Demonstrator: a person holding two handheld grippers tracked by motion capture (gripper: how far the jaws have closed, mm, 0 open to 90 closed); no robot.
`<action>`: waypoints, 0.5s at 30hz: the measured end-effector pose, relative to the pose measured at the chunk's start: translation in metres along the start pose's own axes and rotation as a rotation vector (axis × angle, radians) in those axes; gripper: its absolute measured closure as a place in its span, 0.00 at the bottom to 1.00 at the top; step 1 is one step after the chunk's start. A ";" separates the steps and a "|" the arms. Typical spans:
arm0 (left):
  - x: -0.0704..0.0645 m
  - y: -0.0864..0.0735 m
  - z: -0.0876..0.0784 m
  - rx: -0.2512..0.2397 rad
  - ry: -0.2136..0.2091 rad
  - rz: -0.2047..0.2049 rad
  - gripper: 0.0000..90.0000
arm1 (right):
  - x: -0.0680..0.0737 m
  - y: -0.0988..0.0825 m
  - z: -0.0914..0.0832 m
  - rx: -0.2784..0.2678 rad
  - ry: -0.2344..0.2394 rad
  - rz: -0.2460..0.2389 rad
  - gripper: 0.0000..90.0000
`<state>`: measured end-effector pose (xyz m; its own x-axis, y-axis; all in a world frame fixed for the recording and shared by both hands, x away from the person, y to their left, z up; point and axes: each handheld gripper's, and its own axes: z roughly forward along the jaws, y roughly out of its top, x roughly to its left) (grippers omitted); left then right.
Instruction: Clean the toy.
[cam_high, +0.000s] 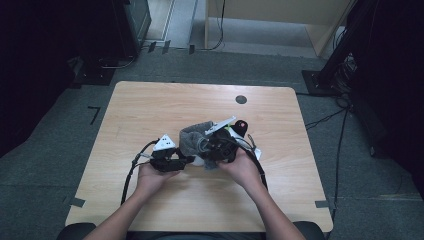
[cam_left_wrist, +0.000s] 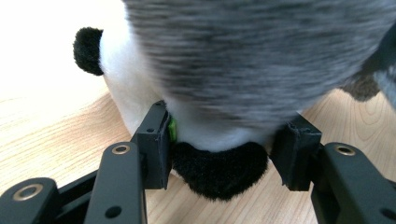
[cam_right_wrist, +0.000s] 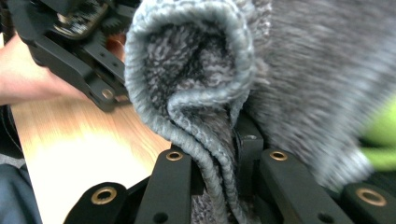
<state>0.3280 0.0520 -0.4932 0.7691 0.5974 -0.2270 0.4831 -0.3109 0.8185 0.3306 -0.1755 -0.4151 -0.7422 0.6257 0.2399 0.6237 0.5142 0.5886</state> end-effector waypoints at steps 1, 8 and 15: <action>0.001 0.000 0.000 -0.004 -0.003 -0.005 0.52 | -0.003 -0.001 -0.004 0.003 -0.009 0.010 0.89; 0.004 0.002 -0.001 -0.002 -0.020 -0.017 0.52 | -0.019 -0.004 -0.026 -0.031 -0.051 0.032 0.89; 0.005 0.003 -0.001 0.006 -0.018 -0.015 0.53 | -0.036 -0.010 -0.052 -0.098 -0.163 0.064 0.89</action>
<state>0.3330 0.0551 -0.4914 0.7693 0.5883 -0.2490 0.4971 -0.3065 0.8117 0.3386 -0.2333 -0.3897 -0.6474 0.7460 0.1562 0.6360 0.4158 0.6501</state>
